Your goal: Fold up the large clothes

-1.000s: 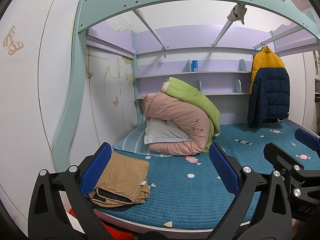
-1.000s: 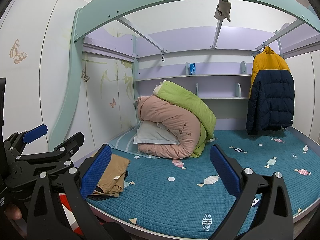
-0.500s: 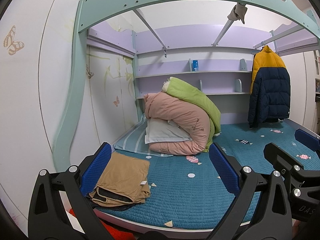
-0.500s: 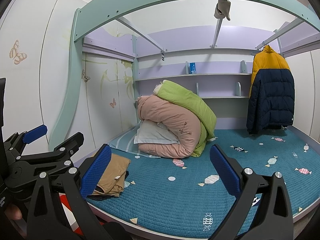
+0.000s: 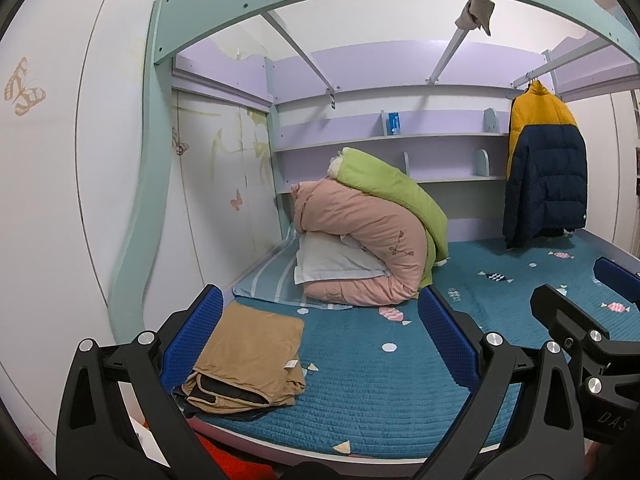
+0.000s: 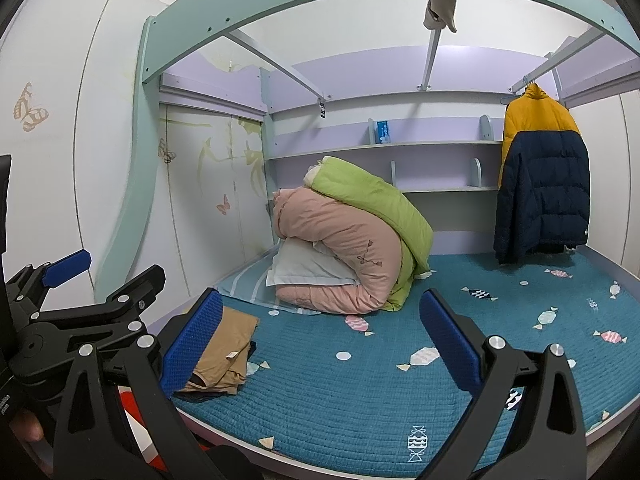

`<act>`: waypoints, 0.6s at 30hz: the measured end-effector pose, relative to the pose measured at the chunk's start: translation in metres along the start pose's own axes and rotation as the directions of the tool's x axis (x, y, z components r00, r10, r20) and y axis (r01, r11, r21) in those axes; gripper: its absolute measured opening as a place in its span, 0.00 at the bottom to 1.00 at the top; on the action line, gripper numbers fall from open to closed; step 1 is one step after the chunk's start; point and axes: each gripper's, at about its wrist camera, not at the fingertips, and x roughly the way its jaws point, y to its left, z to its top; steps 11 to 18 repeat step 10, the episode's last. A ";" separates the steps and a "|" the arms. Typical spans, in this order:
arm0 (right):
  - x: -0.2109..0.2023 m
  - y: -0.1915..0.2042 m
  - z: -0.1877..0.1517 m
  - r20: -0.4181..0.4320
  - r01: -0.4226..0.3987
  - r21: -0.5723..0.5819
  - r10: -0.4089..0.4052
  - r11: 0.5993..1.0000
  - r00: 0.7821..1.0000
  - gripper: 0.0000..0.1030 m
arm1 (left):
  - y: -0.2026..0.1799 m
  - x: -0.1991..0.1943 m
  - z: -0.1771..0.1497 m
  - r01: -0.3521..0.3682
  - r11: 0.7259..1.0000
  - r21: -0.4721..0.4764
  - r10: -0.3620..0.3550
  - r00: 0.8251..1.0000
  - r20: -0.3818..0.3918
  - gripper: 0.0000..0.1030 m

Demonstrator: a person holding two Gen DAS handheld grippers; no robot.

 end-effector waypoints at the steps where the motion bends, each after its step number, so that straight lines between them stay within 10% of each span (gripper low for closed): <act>1: 0.003 -0.002 -0.001 -0.001 0.001 0.006 -0.001 1.000 1.000 0.93 | -0.001 0.004 0.000 -0.002 1.000 0.004 0.002 1.000 -0.004 0.95; 18: 0.034 -0.060 -0.013 0.083 0.148 0.069 -0.154 0.987 0.985 0.93 | -0.045 0.052 -0.004 0.002 0.996 0.089 0.001 0.999 -0.032 0.95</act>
